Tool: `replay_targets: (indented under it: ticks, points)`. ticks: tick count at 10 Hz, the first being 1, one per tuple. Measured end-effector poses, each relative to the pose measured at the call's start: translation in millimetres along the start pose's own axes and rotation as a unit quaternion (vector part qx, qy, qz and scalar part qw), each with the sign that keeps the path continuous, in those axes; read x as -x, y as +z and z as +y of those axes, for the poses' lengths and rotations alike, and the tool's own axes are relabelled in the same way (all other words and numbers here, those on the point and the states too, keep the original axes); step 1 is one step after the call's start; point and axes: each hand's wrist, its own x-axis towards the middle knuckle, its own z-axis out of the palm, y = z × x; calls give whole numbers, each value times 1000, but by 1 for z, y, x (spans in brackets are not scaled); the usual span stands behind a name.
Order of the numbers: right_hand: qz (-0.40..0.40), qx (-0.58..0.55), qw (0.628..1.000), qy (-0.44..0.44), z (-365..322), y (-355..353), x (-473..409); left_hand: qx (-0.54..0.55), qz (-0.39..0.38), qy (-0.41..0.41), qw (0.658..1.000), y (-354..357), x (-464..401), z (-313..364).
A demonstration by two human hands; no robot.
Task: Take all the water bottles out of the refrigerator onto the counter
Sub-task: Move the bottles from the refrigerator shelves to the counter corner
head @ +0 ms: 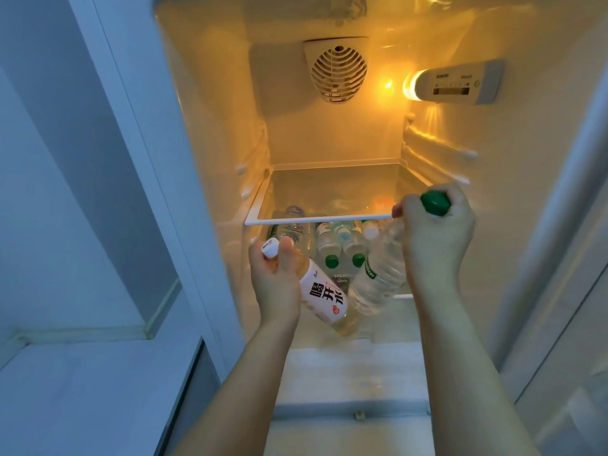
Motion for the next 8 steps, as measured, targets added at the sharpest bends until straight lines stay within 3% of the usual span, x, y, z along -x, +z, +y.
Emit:
replay_targets:
  ticks: [1,4,8]
  points:
    - [-23,-9,1000,11,5,5,10,25,-1,-32,999,-6,8,14]
    - [-117,64,991,-16,-2,18,65,8,4,25,1000,-70,30,49]
    - [-249,34,968,-8,-86,30,213,-45,91,29,994,-242,94,92]
